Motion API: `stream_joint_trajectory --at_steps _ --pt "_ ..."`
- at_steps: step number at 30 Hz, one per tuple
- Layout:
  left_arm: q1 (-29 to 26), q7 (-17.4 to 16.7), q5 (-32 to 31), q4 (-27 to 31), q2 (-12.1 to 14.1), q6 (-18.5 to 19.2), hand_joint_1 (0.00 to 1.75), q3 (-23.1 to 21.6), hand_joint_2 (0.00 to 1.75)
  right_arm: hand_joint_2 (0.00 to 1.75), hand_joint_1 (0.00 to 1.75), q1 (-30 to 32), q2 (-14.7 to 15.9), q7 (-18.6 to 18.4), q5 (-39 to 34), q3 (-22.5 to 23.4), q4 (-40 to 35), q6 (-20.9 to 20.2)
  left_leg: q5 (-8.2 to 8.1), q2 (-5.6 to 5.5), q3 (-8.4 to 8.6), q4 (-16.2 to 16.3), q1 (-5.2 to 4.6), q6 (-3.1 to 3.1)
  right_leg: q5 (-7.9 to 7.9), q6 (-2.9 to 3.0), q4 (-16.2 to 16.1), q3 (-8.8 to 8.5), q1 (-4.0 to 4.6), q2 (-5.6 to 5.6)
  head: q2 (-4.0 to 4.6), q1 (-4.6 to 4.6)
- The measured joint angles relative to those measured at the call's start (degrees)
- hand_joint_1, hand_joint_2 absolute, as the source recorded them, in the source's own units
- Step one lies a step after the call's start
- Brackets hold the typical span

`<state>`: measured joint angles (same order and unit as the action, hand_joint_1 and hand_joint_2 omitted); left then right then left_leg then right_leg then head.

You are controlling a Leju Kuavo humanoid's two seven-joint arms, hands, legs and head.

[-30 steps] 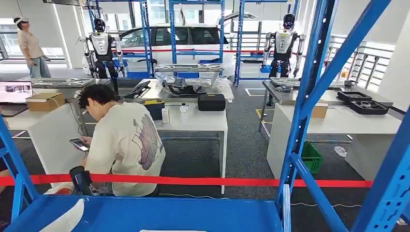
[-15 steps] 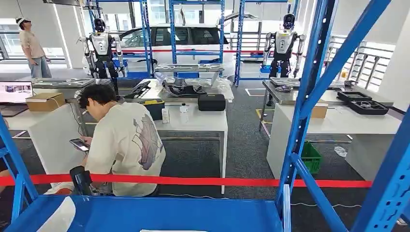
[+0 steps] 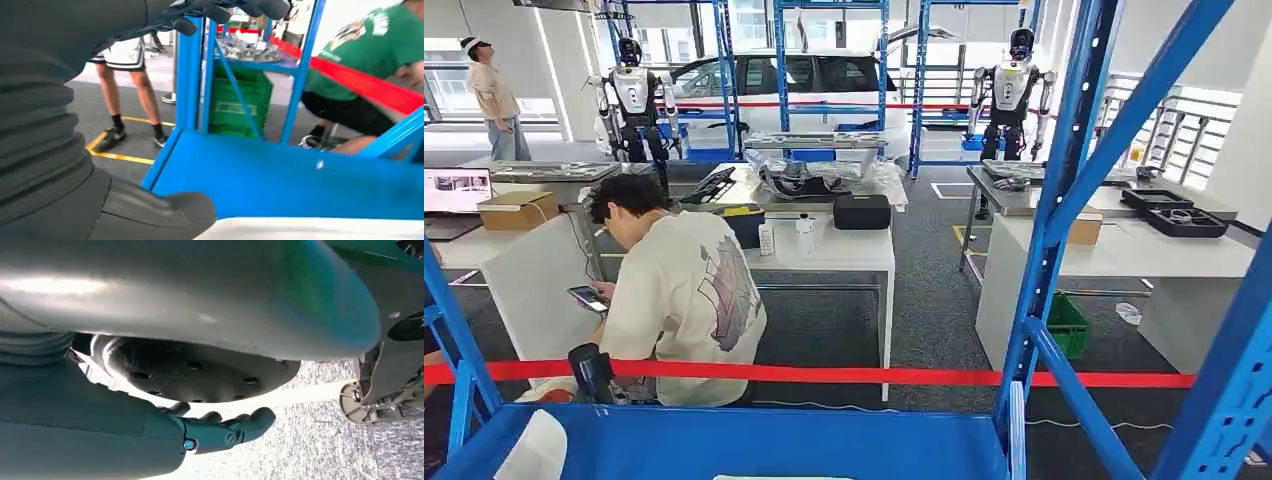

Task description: Take the parts from the cabinet and place them on the table.

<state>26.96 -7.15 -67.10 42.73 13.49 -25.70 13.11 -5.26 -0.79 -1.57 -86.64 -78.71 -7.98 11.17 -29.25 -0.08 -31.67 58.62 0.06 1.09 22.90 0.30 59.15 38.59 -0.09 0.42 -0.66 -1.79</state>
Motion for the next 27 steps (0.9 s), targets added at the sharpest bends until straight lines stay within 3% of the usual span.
stream_joint_trajectory --at_steps 4,10,15,18,22,27 --pt "-0.15 4.27 4.55 1.18 -0.24 -4.32 0.00 0.00 1.75 0.00 0.00 0.00 0.00 -0.02 0.00 0.00 0.00 0.00 0.00 -0.01 -0.01 0.00 0.00 0.00 0.00 0.00 0.00 0.00 -0.01 -0.01 0.00 -0.02" --pt "-0.95 10.02 12.14 4.46 -0.28 -6.26 0.00 0.00 1.75 0.00 0.00 0.00 0.00 -0.02 -0.04 0.00 0.00 0.00 0.00 0.00 -0.01 0.00 0.00 0.00 0.00 0.00 0.00 0.00 0.00 -0.01 0.00 -0.02" --pt "-1.80 14.10 16.33 7.94 -0.28 -10.32 0.00 0.00 1.75 0.00 0.00 0.01 0.00 0.04 -0.07 0.00 0.00 0.00 0.00 0.00 -0.01 0.00 0.00 0.00 0.00 0.00 0.00 0.00 0.00 -0.01 0.00 -0.02" --pt "-1.81 13.66 16.92 8.55 -0.24 -9.56 0.00 -0.02 1.75 0.00 0.00 0.00 0.00 0.26 -0.07 -0.02 0.00 0.00 0.00 -0.02 -0.01 0.00 0.00 0.00 0.00 0.00 0.00 -0.01 -0.01 -0.01 0.00 0.00" --pt "-2.00 10.30 16.42 7.96 0.04 -7.07 0.00 -0.11 1.75 0.00 0.00 0.00 0.00 0.42 -0.07 -0.20 0.00 0.00 0.00 -0.01 -0.20 0.00 0.00 0.00 0.00 0.00 0.00 -0.01 -0.01 -0.01 0.00 -0.02" --pt "-1.93 10.24 15.67 6.49 0.63 -6.43 0.00 -0.11 1.75 0.00 0.00 -0.02 0.00 0.02 -0.07 -0.35 0.00 0.00 0.00 -0.01 0.00 0.00 0.00 0.00 0.00 0.00 0.00 0.01 0.01 0.01 0.00 -0.02"
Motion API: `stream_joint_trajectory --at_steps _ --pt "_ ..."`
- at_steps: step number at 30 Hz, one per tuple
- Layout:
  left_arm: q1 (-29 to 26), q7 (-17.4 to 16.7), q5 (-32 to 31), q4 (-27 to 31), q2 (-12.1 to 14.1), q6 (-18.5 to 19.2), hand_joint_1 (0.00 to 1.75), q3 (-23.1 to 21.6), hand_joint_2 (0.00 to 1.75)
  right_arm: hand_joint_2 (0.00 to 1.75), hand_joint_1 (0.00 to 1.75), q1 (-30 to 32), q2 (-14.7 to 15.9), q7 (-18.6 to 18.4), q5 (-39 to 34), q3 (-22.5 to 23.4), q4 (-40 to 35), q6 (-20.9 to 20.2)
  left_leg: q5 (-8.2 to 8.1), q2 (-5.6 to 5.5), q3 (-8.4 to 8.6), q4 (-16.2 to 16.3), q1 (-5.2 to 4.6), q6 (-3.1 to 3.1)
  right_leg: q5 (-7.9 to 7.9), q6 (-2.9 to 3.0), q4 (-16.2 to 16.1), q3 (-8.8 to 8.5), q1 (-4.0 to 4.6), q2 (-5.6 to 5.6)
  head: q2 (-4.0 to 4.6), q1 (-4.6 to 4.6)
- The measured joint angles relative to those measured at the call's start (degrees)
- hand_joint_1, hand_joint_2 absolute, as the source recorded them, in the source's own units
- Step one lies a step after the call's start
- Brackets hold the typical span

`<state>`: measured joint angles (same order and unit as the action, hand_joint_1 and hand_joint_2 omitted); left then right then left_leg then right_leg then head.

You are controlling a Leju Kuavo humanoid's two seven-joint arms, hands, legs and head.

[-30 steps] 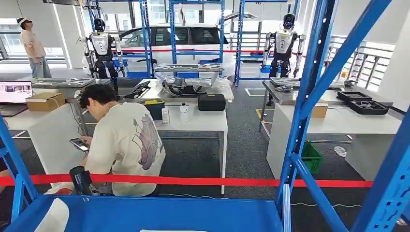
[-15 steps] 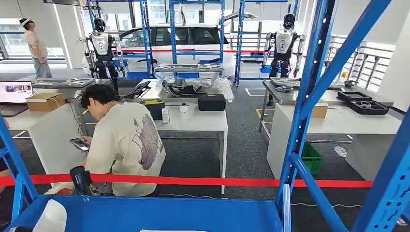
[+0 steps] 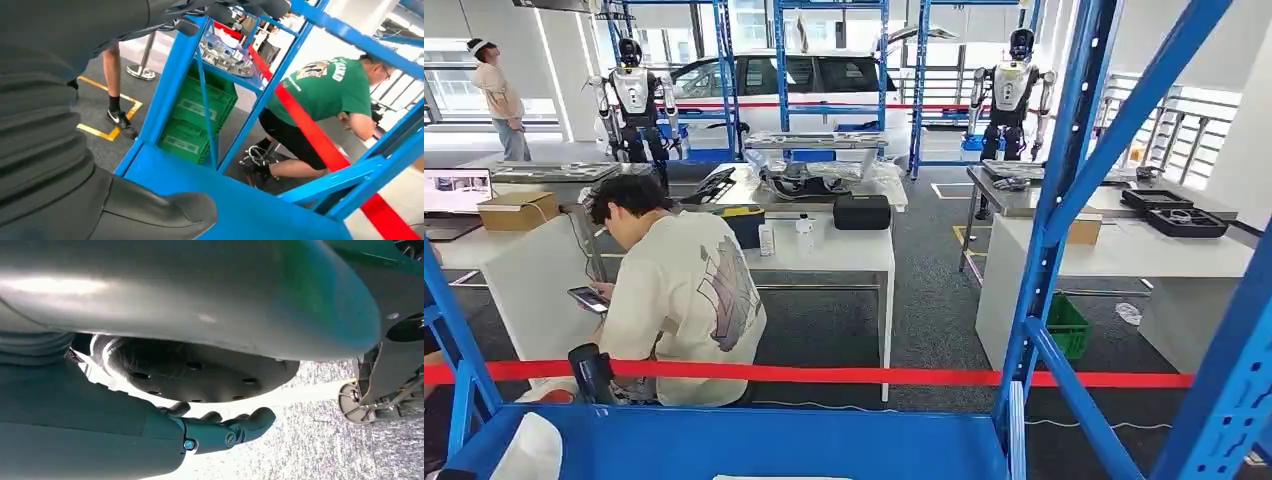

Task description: Take the parts from the cabinet and place them on the table.

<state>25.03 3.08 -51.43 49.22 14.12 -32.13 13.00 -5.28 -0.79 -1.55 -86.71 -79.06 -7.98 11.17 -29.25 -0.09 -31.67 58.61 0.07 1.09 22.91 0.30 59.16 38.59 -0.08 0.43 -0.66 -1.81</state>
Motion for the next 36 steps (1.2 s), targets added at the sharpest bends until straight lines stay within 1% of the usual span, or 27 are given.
stream_joint_trajectory --at_steps 3,8,12,14,18,20,23,26,30,32,36 --pt "0.83 -0.02 -0.17 -1.72 0.52 1.00 0.00 0.00 1.75 0.00 0.00 -0.03 0.00 -0.17 0.02 -0.35 0.00 0.00 0.00 0.00 -0.01 0.00 0.00 0.00 0.00 0.00 0.00 0.00 0.00 0.00 0.00 0.00" --pt "1.65 -0.07 -0.31 -3.17 0.92 1.16 0.00 0.00 1.75 0.00 0.00 -0.03 0.00 -0.11 0.02 -0.61 0.00 0.00 0.00 0.00 -0.01 0.00 0.00 0.00 0.00 0.00 0.00 0.00 -0.01 0.00 0.00 0.02" --pt "2.11 0.04 -0.35 -4.04 1.05 1.03 0.00 0.00 1.75 0.00 0.00 -0.04 0.00 -0.09 0.04 -0.76 0.00 0.00 0.00 -0.01 -0.01 0.00 0.00 0.00 0.00 0.00 0.00 0.00 -0.01 0.00 0.00 0.00" --pt "2.80 0.26 -0.46 -5.07 1.07 0.37 0.00 0.00 1.75 0.00 0.00 -0.06 0.00 -0.04 0.07 -0.83 0.00 0.00 0.00 -0.01 -0.01 0.00 0.00 0.00 0.00 0.00 0.00 0.00 -0.01 -0.01 0.00 0.00" --pt "7.51 1.79 -1.20 -10.46 2.16 -3.01 0.00 0.00 1.75 0.00 0.00 -0.14 0.00 0.04 0.13 -1.00 0.00 0.00 0.02 -0.04 -0.03 0.01 0.01 0.01 -0.02 -0.01 0.00 -0.01 0.00 -0.03 0.00 0.00" --pt "10.78 3.13 -2.08 -13.38 3.13 -3.85 0.00 0.00 1.75 0.00 0.00 -0.19 0.00 0.31 0.13 -1.27 0.00 0.00 0.04 -0.03 -0.03 0.01 0.01 0.05 -0.03 -0.01 0.01 -0.01 0.00 -0.03 0.00 0.00" --pt "14.10 4.53 -3.17 -16.35 3.85 -4.79 0.00 -0.09 1.75 0.00 0.00 -0.25 0.02 0.39 0.13 -1.57 0.00 0.00 0.04 -0.03 -0.01 0.01 0.01 0.05 -0.04 -0.01 0.01 -0.01 0.00 -0.02 0.00 0.00" --pt "15.30 6.43 -3.39 -17.31 3.87 -6.12 0.00 -0.50 1.75 0.00 0.00 -0.28 0.04 0.31 0.15 -2.21 0.02 0.00 0.04 -0.01 0.00 0.01 0.01 0.05 -0.04 -0.01 0.01 0.00 0.00 0.00 0.00 0.02" --pt "15.76 7.80 -4.57 -17.68 3.54 -7.56 0.00 -0.92 1.75 0.00 0.00 -0.34 0.09 0.26 0.17 -2.40 0.02 0.00 0.04 0.01 0.03 0.01 0.00 0.05 -0.03 -0.01 0.00 0.00 0.00 0.06 0.00 0.02" --pt "15.96 8.13 -5.71 -17.68 3.01 -7.65 0.00 -1.33 1.75 0.00 0.00 -0.43 0.09 0.39 0.17 -2.51 0.02 0.00 0.04 -0.01 0.02 0.01 -0.01 0.04 -0.03 -0.01 -0.01 0.00 -0.01 0.05 0.00 0.02" --pt "15.89 10.91 -7.70 -16.89 1.57 -7.85 0.00 -2.16 1.75 0.00 0.00 -0.51 0.22 0.37 0.15 -2.73 0.02 0.00 0.03 0.01 0.01 0.02 -0.04 0.04 -0.04 -0.02 -0.02 -0.01 -0.03 0.05 0.00 0.02"
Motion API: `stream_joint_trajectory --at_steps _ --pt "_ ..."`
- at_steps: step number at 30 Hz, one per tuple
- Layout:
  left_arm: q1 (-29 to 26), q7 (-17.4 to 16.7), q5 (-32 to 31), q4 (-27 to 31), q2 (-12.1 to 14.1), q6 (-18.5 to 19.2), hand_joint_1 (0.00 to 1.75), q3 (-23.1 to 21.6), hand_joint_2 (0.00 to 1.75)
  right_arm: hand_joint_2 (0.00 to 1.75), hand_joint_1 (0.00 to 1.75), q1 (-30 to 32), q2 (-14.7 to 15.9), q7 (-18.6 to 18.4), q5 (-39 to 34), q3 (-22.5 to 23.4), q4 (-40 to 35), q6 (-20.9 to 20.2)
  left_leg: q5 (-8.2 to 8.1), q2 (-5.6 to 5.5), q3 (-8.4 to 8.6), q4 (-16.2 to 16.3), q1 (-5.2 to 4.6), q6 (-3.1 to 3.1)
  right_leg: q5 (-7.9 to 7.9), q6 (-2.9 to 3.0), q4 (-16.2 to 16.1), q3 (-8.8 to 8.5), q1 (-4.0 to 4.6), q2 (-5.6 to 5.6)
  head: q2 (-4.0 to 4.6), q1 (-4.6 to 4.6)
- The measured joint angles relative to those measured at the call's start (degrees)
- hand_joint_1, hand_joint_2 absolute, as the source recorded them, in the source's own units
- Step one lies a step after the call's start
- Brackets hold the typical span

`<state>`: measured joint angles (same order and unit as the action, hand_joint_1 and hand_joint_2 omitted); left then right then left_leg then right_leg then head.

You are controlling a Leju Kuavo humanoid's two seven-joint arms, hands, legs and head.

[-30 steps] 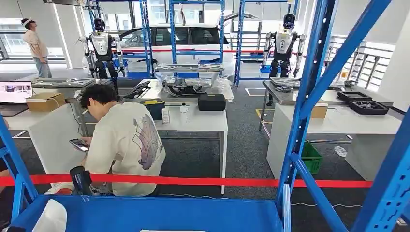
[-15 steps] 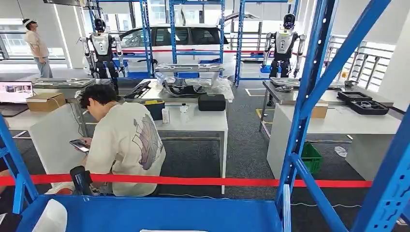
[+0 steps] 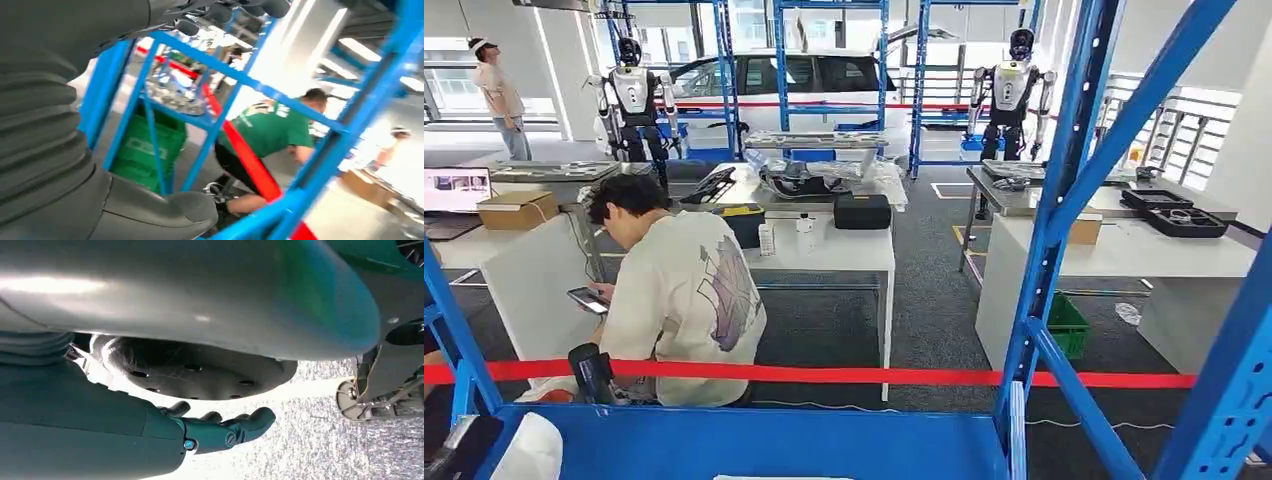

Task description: Take the parts from the cabinet and place them on the table.

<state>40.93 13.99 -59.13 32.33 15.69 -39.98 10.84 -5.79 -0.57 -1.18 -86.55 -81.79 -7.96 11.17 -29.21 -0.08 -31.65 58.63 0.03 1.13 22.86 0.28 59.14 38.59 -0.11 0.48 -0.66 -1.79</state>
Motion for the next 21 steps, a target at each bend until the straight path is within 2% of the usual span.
stream_joint_trajectory --at_steps 5,9,17,19,20,21 --pt "-0.92 1.99 -2.91 2.47 -2.19 -0.07 0.00 -0.61 1.75 0.00 0.00 -0.04 0.13 -0.15 0.00 -0.22 0.00 0.00 -0.01 0.00 0.00 0.00 -0.02 -0.02 -0.01 -0.01 0.00 0.00 -0.04 -0.01 0.00 -0.02" --pt "-2.44 6.33 -6.45 5.95 -5.80 -0.07 0.00 -0.63 1.75 0.00 0.00 -0.10 0.30 -0.04 0.00 -0.74 0.00 0.00 -0.02 -0.11 -0.03 0.01 -0.04 -0.03 -0.01 -0.02 -0.01 -0.01 -0.05 -0.11 0.00 0.00" --pt "-3.06 8.11 -6.16 8.22 -9.97 -0.07 0.00 -0.61 1.75 0.00 0.00 -0.21 0.55 -0.20 -0.07 -0.96 0.00 0.00 -0.04 -0.02 -0.01 0.00 -0.04 -0.06 -0.01 -0.04 -0.01 0.00 -0.06 -0.04 0.00 0.00" --pt "-3.05 7.34 -6.18 8.17 -12.02 -0.07 0.00 -0.57 1.75 0.00 0.00 -0.25 0.55 -0.63 -0.11 -0.96 0.02 0.00 -0.03 -0.09 -0.02 0.01 -0.05 -0.06 -0.01 -0.05 -0.02 -0.03 -0.08 -0.11 0.00 0.00" --pt "-3.05 6.78 -5.27 8.17 -13.32 -0.07 0.00 -0.29 0.00 0.00 0.00 -0.25 0.55 -0.72 -0.13 -0.96 0.02 0.00 -0.03 -0.13 -0.04 0.01 -0.05 -0.07 -0.02 -0.06 -0.01 -0.04 -0.09 -0.14 0.00 0.00" --pt "-3.05 6.25 -4.22 8.11 -14.20 -0.07 0.00 -0.02 0.00 0.00 0.00 -0.25 0.55 -0.85 -0.13 -0.96 0.02 0.00 -0.03 -0.13 -0.06 0.01 -0.05 -0.07 -0.02 -0.07 -0.01 -0.04 -0.10 -0.14 0.00 0.00"
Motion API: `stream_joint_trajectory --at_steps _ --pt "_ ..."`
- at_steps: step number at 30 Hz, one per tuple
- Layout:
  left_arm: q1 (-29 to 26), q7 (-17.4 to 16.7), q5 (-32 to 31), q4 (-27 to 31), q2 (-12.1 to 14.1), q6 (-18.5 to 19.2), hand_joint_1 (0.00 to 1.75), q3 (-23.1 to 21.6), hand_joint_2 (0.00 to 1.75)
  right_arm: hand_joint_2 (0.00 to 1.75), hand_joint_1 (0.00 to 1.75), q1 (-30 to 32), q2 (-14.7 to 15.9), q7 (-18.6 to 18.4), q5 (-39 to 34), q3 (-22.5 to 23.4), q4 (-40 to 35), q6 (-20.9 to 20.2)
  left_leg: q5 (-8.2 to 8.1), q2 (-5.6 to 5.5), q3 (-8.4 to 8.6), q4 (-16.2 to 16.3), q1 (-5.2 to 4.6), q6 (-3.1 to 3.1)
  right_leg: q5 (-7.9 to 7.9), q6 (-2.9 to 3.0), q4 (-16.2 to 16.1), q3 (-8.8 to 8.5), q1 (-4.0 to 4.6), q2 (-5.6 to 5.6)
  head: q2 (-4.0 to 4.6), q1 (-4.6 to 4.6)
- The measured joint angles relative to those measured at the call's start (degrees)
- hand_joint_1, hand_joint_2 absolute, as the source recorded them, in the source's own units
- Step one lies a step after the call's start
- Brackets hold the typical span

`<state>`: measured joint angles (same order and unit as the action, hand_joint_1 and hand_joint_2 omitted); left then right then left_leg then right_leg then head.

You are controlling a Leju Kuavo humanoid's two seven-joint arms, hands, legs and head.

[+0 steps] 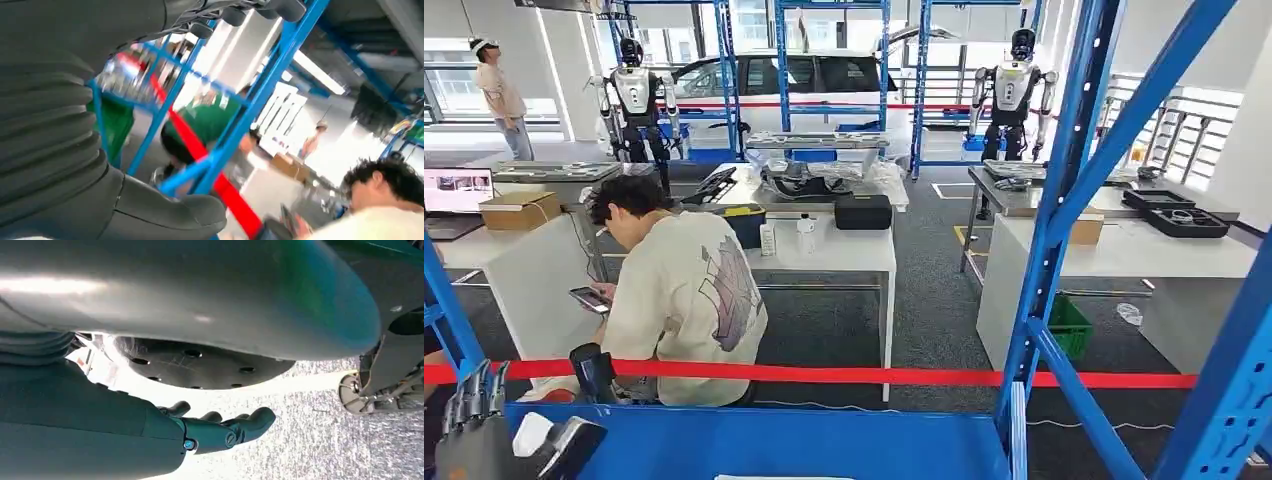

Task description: Take the parts from the cabinet and place them on the table.

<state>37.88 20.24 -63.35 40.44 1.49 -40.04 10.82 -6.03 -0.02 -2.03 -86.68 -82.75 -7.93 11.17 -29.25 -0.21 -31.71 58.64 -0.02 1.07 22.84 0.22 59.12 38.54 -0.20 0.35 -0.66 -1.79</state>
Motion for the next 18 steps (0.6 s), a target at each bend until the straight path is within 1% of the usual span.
stream_joint_trajectory --at_steps 1,2,4,5,7,9,11,14,18 --pt "-0.02 -0.87 0.85 -0.15 -1.07 0.00 0.00 0.15 0.00 0.00 0.00 -0.01 0.00 -0.28 -0.02 0.00 0.00 0.00 0.00 -0.01 -0.10 0.00 0.00 0.00 -0.01 -0.01 0.00 0.00 -0.02 -0.03 0.00 0.00" --pt "-0.09 -1.42 1.36 -0.22 -1.52 0.00 0.00 0.42 0.00 0.00 0.00 -0.03 0.00 -0.57 -0.02 0.00 0.00 0.00 -0.02 0.06 -0.40 0.00 0.00 -0.02 0.00 -0.01 0.00 0.00 -0.06 0.03 0.00 0.00" --pt "-0.16 -3.04 3.09 -0.20 -2.61 0.00 0.00 1.20 0.00 0.00 0.00 0.02 0.00 -0.90 -0.04 0.00 0.00 0.00 -0.09 0.20 -0.39 0.00 -0.01 -0.09 0.02 -0.03 0.00 0.00 -0.12 0.10 0.00 -0.02" --pt "-0.21 -3.98 4.71 -0.33 -2.89 0.00 0.00 1.53 1.75 0.00 0.00 0.04 0.00 -0.92 -0.07 0.00 0.00 0.00 -0.09 0.20 -0.39 0.00 -0.01 -0.10 0.03 -0.04 -0.01 0.00 -0.11 0.10 0.00 0.00" --pt "-0.74 -4.93 8.50 -0.87 -3.28 0.00 0.00 1.77 1.75 0.00 0.00 0.03 0.00 -0.90 -0.07 0.00 0.00 0.00 -0.09 0.18 -0.35 -0.01 0.00 -0.10 0.04 -0.06 -0.01 0.01 -0.11 0.08 0.00 0.00" --pt "-1.75 -6.06 10.73 -1.16 -3.50 0.00 0.00 1.77 1.75 0.00 0.00 0.03 -0.02 -0.70 -0.11 0.00 0.00 0.00 -0.08 0.13 -0.08 -0.01 0.00 -0.09 0.05 -0.06 -0.01 0.02 -0.08 0.07 0.00 0.00" --pt "-2.46 -7.21 11.81 -1.62 -3.66 0.00 0.00 1.77 1.75 0.00 0.00 0.02 -0.02 -0.66 -0.11 0.00 0.00 0.00 -0.04 0.10 -0.01 -0.01 0.01 -0.06 0.03 -0.06 0.01 0.05 -0.04 0.07 0.00 0.00" --pt "-2.93 -7.91 13.64 -1.97 -3.76 0.00 0.00 1.75 1.75 0.00 0.00 0.02 -0.04 -0.57 -0.11 0.00 0.00 0.00 -0.04 0.11 -0.01 -0.01 0.01 -0.06 0.04 -0.06 0.01 0.04 -0.05 0.05 0.00 0.00" --pt "-3.19 -11.15 16.69 -2.38 -3.68 0.00 0.00 1.44 1.75 0.00 0.00 0.03 -0.04 -0.31 -0.13 0.00 0.00 0.00 -0.05 0.10 -0.06 -0.01 -0.01 -0.07 0.04 -0.07 0.01 0.03 -0.05 0.05 0.00 0.00"
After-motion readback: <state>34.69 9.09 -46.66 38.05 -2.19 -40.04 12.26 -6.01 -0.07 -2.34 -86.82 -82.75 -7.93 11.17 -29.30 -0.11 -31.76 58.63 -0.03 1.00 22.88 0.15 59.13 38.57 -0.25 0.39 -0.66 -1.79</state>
